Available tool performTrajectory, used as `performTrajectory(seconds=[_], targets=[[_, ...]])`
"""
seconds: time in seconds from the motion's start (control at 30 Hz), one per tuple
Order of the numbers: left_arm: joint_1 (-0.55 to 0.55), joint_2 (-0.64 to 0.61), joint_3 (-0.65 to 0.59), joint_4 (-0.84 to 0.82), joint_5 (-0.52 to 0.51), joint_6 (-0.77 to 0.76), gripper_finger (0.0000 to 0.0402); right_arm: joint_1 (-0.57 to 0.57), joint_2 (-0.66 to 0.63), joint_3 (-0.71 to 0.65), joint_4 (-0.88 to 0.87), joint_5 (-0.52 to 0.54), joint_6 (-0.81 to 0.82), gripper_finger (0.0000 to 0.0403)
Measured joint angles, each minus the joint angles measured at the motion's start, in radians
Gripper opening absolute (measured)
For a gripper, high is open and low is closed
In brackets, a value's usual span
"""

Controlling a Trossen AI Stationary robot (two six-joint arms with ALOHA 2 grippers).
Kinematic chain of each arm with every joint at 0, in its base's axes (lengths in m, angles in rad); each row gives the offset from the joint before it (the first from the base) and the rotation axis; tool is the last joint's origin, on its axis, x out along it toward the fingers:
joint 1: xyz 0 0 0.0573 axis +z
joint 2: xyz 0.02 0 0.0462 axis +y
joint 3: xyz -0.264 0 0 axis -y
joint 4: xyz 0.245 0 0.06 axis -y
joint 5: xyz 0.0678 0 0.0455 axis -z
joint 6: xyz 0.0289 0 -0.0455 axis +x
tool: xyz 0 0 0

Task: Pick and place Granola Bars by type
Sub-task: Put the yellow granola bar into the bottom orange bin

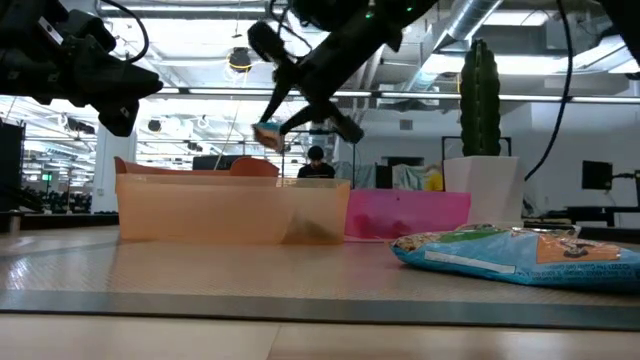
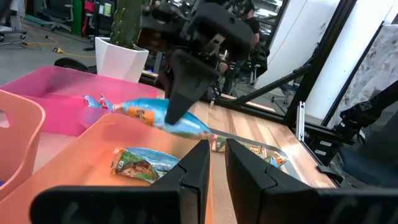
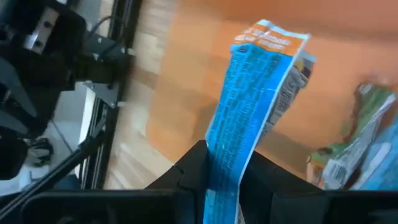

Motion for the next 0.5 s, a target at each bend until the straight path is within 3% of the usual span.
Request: performTrajectory(seconds=[0.5], targets=[[0.0, 0.0, 0.0, 0.0, -0.001, 0.0, 0.0044, 0.0, 0.104, 0.026, -0.098, -0.003, 0.116, 0.0065]])
